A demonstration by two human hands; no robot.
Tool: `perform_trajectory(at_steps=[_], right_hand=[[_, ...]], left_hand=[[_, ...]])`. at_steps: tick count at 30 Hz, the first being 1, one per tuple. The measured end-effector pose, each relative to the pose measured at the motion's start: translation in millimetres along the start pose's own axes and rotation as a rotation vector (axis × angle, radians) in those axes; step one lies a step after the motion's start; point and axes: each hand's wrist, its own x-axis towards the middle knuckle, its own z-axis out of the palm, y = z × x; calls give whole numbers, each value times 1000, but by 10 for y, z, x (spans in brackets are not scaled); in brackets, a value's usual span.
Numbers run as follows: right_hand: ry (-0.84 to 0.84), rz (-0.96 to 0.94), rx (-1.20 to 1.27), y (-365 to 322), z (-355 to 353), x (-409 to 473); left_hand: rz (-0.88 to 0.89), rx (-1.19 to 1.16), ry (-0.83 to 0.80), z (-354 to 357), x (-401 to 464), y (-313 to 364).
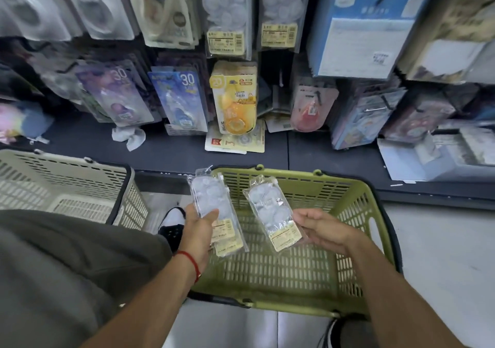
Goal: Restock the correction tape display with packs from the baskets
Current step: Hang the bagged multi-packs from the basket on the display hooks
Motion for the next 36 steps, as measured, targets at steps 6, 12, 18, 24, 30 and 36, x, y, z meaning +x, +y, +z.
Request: perform_trajectory(at_steps=[6, 12, 18, 24, 30, 36], right_hand=[[-5, -115, -85, -652, 425, -54], [295, -305, -530, -1445, 642, -305], [442, -624, -425, -2163, 605, -537], [590, -824, -367, -2681, 653, -640], [682, -912, -373, -2948, 684, -637], [639, -886, -322, -2949, 646, -679]], left_hand=[[-95, -163, -174, 329, -195, 241], [105, -159, -365, 565, -331, 884], [377, 27, -505, 861, -457, 1881], [492, 24, -423, 998, -369, 2637], [661, -26, -165, 964, -180, 2659], [811, -17, -86, 1037, -188, 2692]])
